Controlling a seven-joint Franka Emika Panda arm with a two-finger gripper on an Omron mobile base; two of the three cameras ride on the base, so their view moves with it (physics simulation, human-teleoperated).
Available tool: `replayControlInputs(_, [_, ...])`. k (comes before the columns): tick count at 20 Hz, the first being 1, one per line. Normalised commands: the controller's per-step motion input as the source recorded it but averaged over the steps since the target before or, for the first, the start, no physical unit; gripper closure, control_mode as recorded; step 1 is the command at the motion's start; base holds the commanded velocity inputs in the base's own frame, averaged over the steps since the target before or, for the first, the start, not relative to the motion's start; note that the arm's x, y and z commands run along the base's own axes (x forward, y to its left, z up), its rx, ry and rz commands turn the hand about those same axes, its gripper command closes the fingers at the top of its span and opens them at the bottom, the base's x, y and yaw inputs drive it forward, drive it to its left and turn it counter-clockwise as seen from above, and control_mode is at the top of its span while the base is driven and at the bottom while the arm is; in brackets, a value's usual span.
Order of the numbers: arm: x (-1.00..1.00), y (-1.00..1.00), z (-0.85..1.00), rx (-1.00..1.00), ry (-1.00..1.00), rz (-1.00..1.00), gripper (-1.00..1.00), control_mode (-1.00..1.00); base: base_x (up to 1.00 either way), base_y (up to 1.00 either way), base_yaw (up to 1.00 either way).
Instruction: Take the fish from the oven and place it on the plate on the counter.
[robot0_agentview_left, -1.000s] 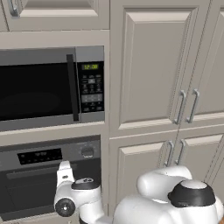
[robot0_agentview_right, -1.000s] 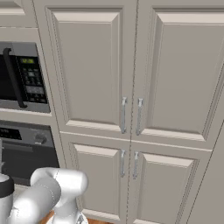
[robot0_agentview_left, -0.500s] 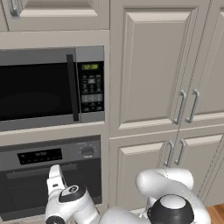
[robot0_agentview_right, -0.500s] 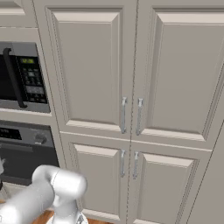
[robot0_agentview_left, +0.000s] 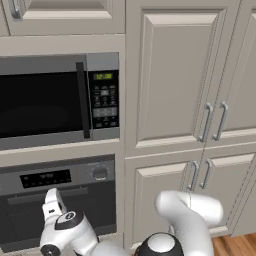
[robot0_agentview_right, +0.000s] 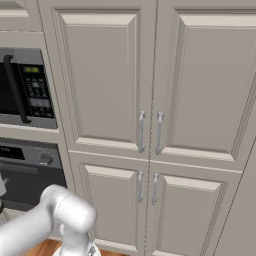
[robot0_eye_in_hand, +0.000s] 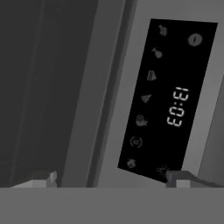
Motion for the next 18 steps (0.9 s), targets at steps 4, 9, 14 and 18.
replayControlInputs(4, [0.43, 0.18, -0.32, 0.0, -0.01, -0.15, -1.0, -1.0, 0.0, 0.0, 0.0])
replayControlInputs(9, [0.33, 0.01, -0.41, 0.0, -0.04, -0.18, -1.0, -1.0, 0.0, 0.0, 0.0])
replayControlInputs(14, [0.34, 0.06, -0.23, 0.0, -0.04, -0.12, -1.0, -1.0, 0.0, 0.0, 0.0])
replayControlInputs(18, [0.42, 0.08, -0.14, 0.0, -0.02, -0.03, -1.0, -1.0, 0.0, 0.0, 0.0])
